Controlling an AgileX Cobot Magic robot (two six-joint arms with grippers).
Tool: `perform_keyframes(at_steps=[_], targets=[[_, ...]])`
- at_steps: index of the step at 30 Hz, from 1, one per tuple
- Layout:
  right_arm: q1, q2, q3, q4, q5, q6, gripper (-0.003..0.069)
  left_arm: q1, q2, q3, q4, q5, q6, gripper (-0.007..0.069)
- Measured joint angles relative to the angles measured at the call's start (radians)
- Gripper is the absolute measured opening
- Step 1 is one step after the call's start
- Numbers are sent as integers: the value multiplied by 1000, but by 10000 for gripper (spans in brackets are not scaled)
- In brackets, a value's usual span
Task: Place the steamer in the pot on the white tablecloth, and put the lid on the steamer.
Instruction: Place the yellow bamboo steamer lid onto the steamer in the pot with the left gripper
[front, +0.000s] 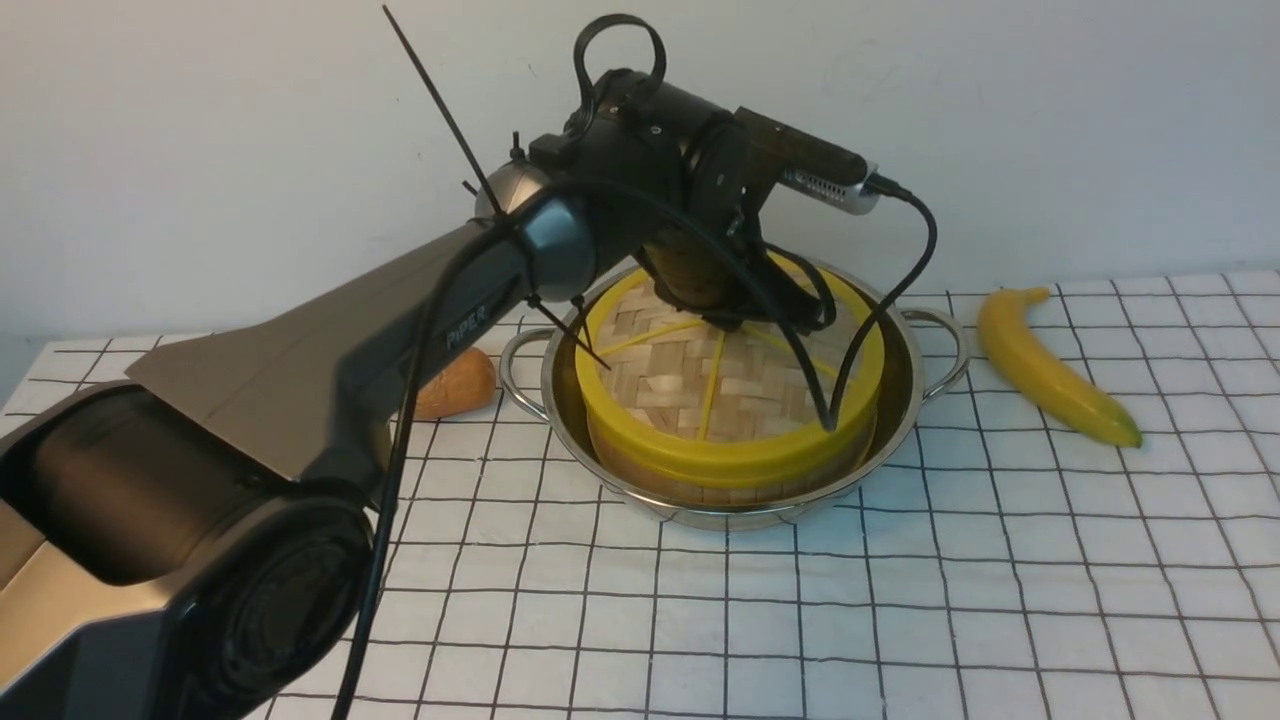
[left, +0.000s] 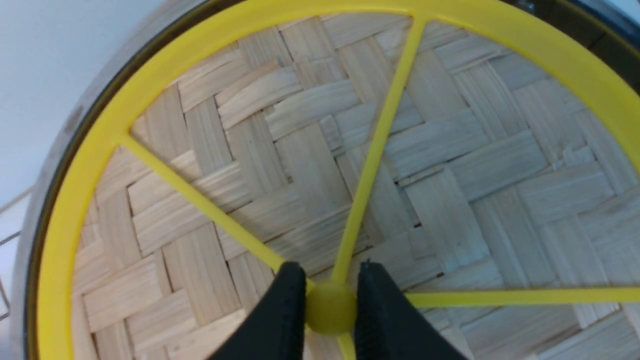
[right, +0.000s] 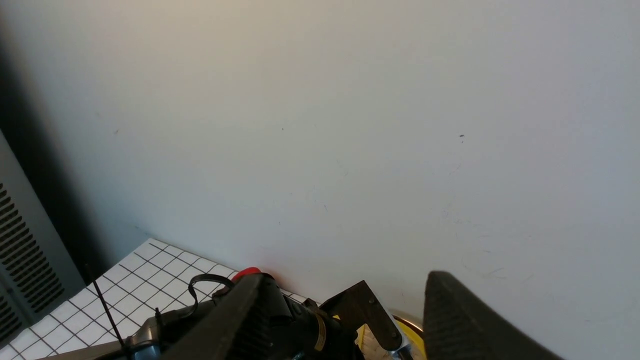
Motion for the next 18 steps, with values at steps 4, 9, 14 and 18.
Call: perform_keyframes(at_steps=[4,9,14,18], targets=[[0,0,0,-2,0,0,417,0,0,0,0,0,-1,116],[0,0,0,-7,0,0,417,0,0,0,-1,0,-5,116],[0,0,0,-7,0,0,417,0,0,0,-6,0,-5,116],[0,0,0,-7,0,0,417,0,0,0,-7,1,-5,116]])
